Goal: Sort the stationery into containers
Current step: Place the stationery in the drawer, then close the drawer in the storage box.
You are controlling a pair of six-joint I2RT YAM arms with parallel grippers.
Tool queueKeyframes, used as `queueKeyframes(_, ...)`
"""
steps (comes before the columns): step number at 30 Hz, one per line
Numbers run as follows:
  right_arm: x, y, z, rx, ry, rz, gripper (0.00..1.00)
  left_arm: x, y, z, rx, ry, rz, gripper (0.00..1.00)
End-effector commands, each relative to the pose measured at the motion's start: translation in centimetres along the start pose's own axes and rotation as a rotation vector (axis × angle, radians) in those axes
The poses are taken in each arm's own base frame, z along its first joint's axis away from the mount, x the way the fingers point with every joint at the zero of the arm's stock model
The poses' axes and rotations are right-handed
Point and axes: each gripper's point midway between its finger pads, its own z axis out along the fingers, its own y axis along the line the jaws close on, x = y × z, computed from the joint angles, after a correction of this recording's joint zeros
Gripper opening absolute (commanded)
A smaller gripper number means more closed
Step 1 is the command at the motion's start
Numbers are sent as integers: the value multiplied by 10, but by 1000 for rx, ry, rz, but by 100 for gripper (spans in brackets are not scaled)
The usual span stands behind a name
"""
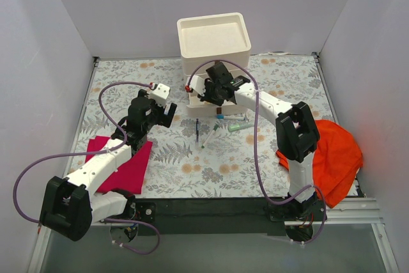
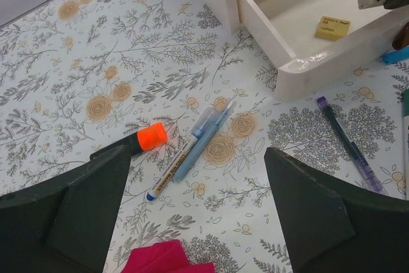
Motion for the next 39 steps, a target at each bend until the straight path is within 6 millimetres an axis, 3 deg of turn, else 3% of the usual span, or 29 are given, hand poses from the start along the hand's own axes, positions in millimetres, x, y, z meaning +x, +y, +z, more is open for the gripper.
queueKeyframes(1,-23,-32,-10,108,-61,-26,16,-17,4,-5,-13,-42,3,87)
queueKeyframes(4,-20,-35,-9,127,-54,-30,18,-18,3,-3,-8,-48,2,87)
queueKeyframes(6,-18,-34,-7,128,-51,-28,25,-18,2,-2,-3,-47,1,87)
queueKeyframes(7,-15,-37,-7,151,-36,-24,32,-18,1,-2,-1,-46,2,87)
queueKeyframes(10,-9,-42,-6,179,-9,-6,39,-18,2,-1,-4,-45,3,87)
queueKeyframes(14,-12,-46,-16,192,-30,26,40,-20,3,-1,-8,-48,4,87)
queueKeyframes(16,-9,-34,-18,127,-59,45,36,-20,4,-1,-12,-47,2,87)
queueKeyframes(17,-13,-29,-30,107,-88,35,32,-20,4,0,-16,-44,1,87)
queueKeyframes(18,-4,-7,-26,29,-96,24,26,-18,4,0,-16,-41,1,87)
queueKeyframes(19,4,4,-29,-4,-97,13,2,-17,4,0,-18,-39,-2,87)
queueKeyframes(20,3,9,-41,-11,-118,-42,1,-15,5,0,-24,-37,-3,87)
queueKeyframes(21,25,37,-35,-79,-90,-56,1,-13,5,0,-27,-35,-6,87)
queueKeyframes(24,40,38,-43,-23,-102,-133,1,-12,6,0,-37,-37,-13,87)
queueKeyframes(25,58,46,-39,-25,-76,-130,1,-10,6,0,-36,-33,-13,87)
queueKeyframes(27,60,31,-44,82,-88,-164,1,-7,5,1,-38,-26,-15,86)
queueKeyframes(28,71,34,-41,95,-69,-169,1,-5,5,1,-37,-22,-17,85)
queueKeyframes(31,69,12,-42,224,-78,-203,1,-1,3,3,-32,-12,-25,80)
queueKeyframes(32,78,11,-42,258,-51,-209,1,0,3,4,-34,-7,-31,79)
queueKeyframes(34,67,-6,-49,379,-110,-257,1,2,2,5,-31,0,-34,77)
queueKeyframes(35,79,2,-45,392,-103,-271,1,4,2,5,-33,5,-36,77)
queueKeyframes(36,68,-9,-52,464,-152,-297,1,6,1,7,-32,14,-37,77)
queueKeyframes(39,69,-12,-56,537,-177,-330,1,7,1,9,-32,20,-33,77)
